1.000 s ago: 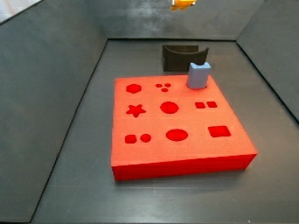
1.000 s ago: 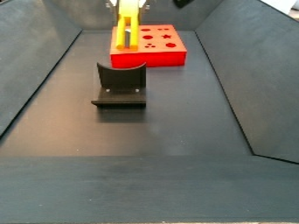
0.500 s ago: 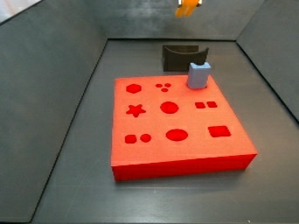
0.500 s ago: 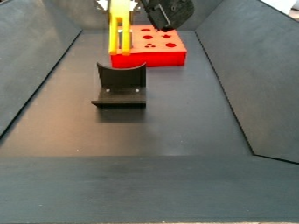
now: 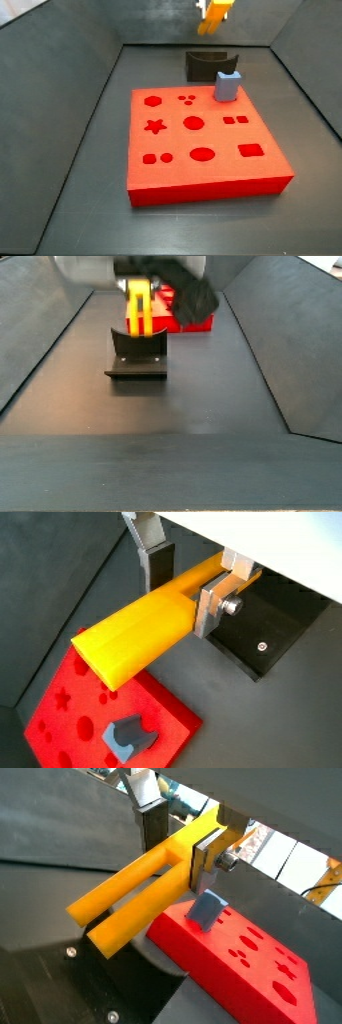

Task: Pick up the square-circle object. Move up. Rotate the square-circle object. Place the square-circle object on the fixture. Regrasp the square-circle object. Move to above the board. Insert the square-circle object.
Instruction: Place the square-circle object on the fixture.

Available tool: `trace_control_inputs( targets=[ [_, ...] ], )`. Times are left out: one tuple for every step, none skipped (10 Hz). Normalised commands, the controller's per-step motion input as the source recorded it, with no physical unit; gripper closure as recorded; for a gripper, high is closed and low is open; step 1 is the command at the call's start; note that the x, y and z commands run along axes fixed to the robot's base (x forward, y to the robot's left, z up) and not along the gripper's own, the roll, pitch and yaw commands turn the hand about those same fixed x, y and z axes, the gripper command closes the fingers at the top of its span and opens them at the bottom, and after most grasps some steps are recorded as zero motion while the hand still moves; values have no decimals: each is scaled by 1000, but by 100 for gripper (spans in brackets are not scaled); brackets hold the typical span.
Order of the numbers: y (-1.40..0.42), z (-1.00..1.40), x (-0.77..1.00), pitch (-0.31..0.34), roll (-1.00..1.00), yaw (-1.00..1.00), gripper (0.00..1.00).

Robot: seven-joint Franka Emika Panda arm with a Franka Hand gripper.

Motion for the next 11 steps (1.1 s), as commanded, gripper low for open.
trace_control_inputs(
  targets=[
    [138, -1000, 171, 206, -741, -156, 100],
    [142, -1000, 176, 158, -531, -193, 100],
    [146, -1000, 189, 112, -316, -209, 100],
    [135, -1000, 199, 80, -213, -207, 100],
    [119, -877, 176, 39, -178, -196, 100],
    [100, -679, 141, 5, -174, -185, 100],
    [77, -433, 111, -18, -166, -154, 100],
    [92, -329, 94, -38, -133, -124, 100],
    [114, -292, 79, -56, -120, -94, 100],
    [114, -291, 79, -56, -120, -75, 100],
    [111, -292, 78, -55, -120, -51, 100]
  ],
)
